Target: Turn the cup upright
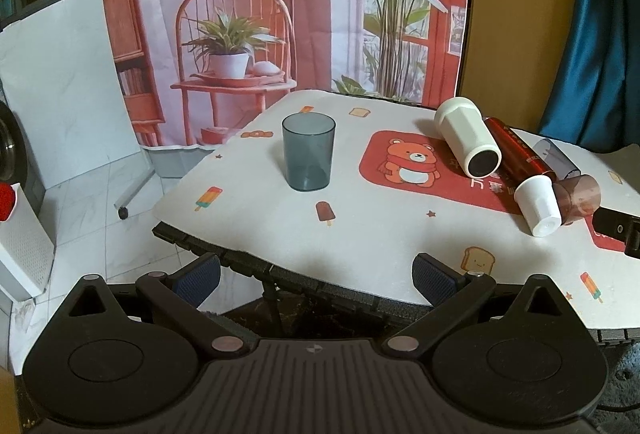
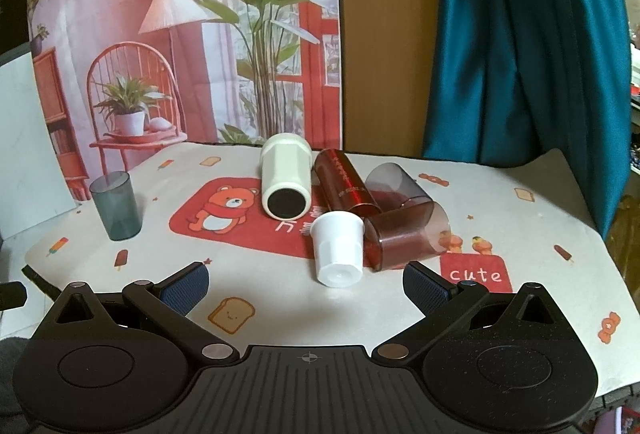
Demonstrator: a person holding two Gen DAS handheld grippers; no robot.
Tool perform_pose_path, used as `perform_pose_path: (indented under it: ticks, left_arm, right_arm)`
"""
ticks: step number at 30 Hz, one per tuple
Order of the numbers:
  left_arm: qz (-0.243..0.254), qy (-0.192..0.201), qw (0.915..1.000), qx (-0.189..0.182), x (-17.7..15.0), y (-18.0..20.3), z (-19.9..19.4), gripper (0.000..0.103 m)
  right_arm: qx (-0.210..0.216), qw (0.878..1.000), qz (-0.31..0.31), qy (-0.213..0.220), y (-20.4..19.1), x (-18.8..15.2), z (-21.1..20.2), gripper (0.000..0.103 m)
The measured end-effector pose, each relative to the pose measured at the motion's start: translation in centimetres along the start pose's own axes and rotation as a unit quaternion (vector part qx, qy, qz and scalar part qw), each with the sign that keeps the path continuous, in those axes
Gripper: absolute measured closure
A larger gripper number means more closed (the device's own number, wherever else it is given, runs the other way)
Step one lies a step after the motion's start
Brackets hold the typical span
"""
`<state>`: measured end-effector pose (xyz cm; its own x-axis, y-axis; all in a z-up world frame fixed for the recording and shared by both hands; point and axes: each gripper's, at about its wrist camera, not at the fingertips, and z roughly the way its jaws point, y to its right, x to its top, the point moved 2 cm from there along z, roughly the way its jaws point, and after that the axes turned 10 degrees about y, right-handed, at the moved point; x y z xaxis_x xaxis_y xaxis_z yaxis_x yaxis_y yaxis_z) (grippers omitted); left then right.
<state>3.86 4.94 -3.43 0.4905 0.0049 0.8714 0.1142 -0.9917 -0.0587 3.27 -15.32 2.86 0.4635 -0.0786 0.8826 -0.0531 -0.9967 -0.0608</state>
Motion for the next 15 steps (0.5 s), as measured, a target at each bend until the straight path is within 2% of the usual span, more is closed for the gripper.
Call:
perform_pose_path:
  ticks: [15]
  left_arm:
    - [-0.009, 0.000, 1.0000, 0.002, -0.08, -0.30, 0.01, 0.000]
  right_arm:
    - [-0.001, 1.000, 0.001, -0.001, 0.02, -0.13, 0.07, 0.000]
